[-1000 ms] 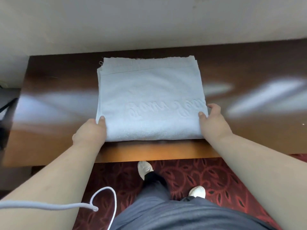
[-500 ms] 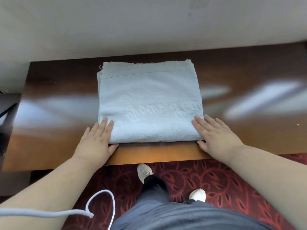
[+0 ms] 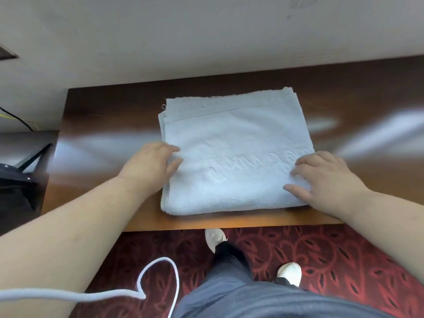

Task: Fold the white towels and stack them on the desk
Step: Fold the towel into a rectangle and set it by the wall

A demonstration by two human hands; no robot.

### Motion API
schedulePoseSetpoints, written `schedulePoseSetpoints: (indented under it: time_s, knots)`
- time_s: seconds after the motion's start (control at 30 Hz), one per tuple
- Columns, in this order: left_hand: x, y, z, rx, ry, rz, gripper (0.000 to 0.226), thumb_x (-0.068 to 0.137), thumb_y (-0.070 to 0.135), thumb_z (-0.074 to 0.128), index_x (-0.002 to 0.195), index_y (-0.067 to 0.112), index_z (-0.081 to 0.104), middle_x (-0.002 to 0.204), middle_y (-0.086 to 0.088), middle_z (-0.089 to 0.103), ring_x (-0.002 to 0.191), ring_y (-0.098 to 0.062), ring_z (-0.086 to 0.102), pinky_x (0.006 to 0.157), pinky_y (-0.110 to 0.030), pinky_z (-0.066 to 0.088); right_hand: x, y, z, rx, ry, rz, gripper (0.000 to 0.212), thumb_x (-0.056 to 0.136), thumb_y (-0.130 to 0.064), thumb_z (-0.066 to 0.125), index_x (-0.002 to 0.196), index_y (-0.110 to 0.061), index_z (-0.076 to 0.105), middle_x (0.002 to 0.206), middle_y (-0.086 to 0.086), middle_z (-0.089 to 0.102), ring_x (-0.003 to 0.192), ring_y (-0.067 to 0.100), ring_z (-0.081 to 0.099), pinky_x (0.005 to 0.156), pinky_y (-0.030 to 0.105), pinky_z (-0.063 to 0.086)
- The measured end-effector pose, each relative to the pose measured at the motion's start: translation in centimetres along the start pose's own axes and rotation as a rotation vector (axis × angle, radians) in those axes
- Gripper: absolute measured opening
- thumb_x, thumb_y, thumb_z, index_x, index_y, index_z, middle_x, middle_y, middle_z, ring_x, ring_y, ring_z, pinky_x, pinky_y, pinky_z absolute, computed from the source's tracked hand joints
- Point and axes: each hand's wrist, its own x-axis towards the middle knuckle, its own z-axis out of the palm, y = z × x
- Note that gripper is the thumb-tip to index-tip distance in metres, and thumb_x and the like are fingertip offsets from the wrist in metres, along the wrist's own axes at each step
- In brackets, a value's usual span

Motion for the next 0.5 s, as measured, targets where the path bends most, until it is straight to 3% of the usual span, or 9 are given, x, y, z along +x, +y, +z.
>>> schedulePoseSetpoints:
  time_s: [0.1, 0.23, 0.37, 0.5]
  knots:
    - [6.1, -1.3, -0.9, -0.115, 0.103, -0.104, 0.047, 0.098, 0.039, 0.050, 0.141, 0.021, 0.049, 0.143, -0.009, 0.047, 0.133, -0.028, 0.040, 0.111, -0.041, 0.033, 5.7, -5.0, -2.0, 0.135, 0.021, -0.082, 0.058, 0.088, -0.066, 0.040, 0.125, -0.028, 0.064, 0.129, -0.003, 0.060, 0.127, 0.023, 0.045, 0.107, 0.040, 0.034]
    - [11.0, -2.5, -0.4, -0.212, 0.008, -0.175, 0.062, 0.089, 0.048, 0.063, 0.143, 0.024, 0.047, 0.146, -0.005, 0.040, 0.135, -0.025, 0.039, 0.111, -0.035, 0.031, 14.6, -12.5, -3.1, 0.321, 0.068, -0.165, 0.043, 0.096, -0.050, 0.051, 0.132, -0.028, 0.059, 0.132, -0.003, 0.059, 0.126, 0.024, 0.045, 0.106, 0.039, 0.038]
    - [12.9, -3.7, 0.5, -0.400, -0.007, -0.195, 0.079, 0.072, 0.057, 0.078, 0.138, 0.024, 0.050, 0.132, 0.003, 0.040, 0.115, -0.013, 0.050, 0.097, -0.024, 0.038, 22.3, -16.6, -2.7, 0.255, 0.013, -0.148, 0.041, 0.100, -0.039, 0.050, 0.139, -0.027, 0.053, 0.140, 0.000, 0.053, 0.130, 0.027, 0.041, 0.106, 0.042, 0.039]
    - [14.0, -5.9, 0.5, -0.542, -0.062, -0.216, 0.076, 0.064, 0.062, 0.081, 0.130, 0.035, 0.053, 0.123, 0.007, 0.041, 0.102, -0.006, 0.050, 0.082, -0.017, 0.040, 26.5, -17.0, -1.6, 0.068, -0.042, -0.075, 0.042, 0.096, -0.047, 0.051, 0.135, -0.030, 0.055, 0.133, 0.001, 0.053, 0.123, 0.029, 0.043, 0.096, 0.044, 0.037]
